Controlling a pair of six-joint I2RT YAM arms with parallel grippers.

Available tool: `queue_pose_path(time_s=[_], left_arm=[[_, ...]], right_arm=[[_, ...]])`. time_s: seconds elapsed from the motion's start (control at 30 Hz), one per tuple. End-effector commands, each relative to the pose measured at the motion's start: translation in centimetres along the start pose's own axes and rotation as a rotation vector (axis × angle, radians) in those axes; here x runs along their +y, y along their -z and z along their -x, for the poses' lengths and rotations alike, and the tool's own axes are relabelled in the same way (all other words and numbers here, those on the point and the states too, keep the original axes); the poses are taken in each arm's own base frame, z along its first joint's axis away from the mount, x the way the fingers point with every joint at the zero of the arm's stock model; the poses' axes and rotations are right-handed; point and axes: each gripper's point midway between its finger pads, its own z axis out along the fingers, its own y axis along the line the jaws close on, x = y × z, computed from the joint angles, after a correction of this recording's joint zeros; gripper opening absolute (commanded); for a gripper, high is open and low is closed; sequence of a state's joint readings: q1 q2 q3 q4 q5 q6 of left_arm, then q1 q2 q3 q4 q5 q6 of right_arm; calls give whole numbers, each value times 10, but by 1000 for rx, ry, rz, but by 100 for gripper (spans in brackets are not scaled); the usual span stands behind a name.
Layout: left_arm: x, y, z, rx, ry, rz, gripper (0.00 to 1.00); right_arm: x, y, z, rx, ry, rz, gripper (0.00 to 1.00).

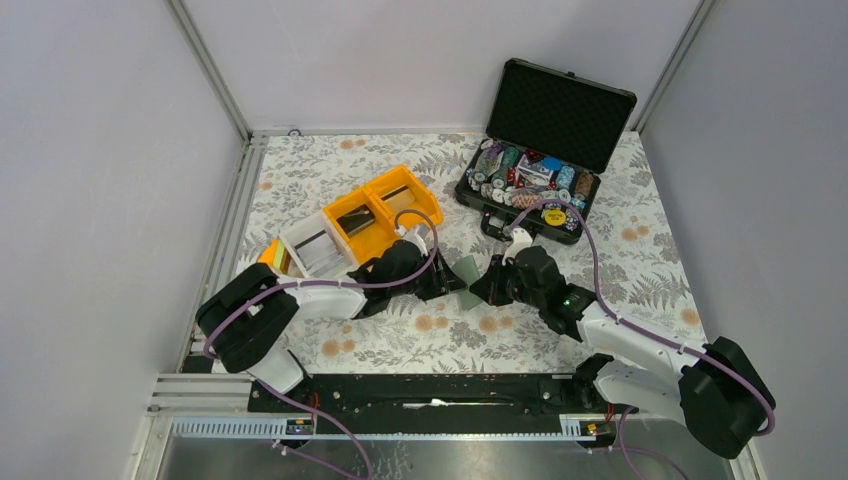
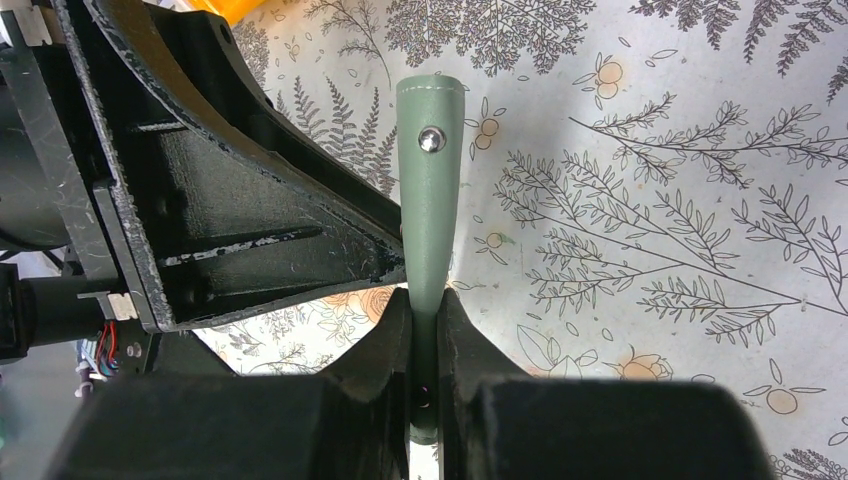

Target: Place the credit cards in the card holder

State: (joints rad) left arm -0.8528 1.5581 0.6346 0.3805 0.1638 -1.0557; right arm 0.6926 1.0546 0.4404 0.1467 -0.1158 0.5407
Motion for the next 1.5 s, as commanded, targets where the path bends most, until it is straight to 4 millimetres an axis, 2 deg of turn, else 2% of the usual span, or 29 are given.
queue_pose_path(time_s=[0.0, 0.13, 0.23, 0.5, 0.6, 0.9, 1.07, 1.23, 1.27, 1.37, 1.43, 1.47], left_arm=[[16, 3, 0, -26, -20, 64, 42], [19, 2, 4, -44, -34, 90, 41], [15, 0, 8, -51, -49, 76, 38], [-5, -5, 11, -45, -60, 3, 10], [-5, -5, 11, -41, -57, 4, 0], [5, 3, 7, -53, -25, 25, 0], [8, 9, 9, -70, -19, 12, 0], [8, 19, 8, -74, -35, -11, 0], [5, 23, 8, -69, -48, -26, 0], [-4, 38, 11, -70, -89, -73, 0], [-12, 49, 14, -60, -143, -97, 0], [-16, 55, 14, -48, -175, -107, 0]], right_arm=[[26, 3, 33, -103, 42, 73, 0], [28, 2, 31, -97, 46, 82, 0], [30, 2, 30, -93, 52, 90, 0], [30, -3, 24, -69, 66, 82, 0], [25, -5, 21, -62, 66, 56, 0], [-12, -6, 25, -118, -23, -145, 0], [-26, -7, 18, -123, -87, -210, 0], [-21, -10, 8, -93, -107, -169, 1], [-26, -9, 7, -82, -102, -201, 13], [-42, -1, 10, -78, -64, -304, 58], [-43, 4, 14, -96, -35, -311, 75], [-41, 6, 16, -99, -21, -301, 81]])
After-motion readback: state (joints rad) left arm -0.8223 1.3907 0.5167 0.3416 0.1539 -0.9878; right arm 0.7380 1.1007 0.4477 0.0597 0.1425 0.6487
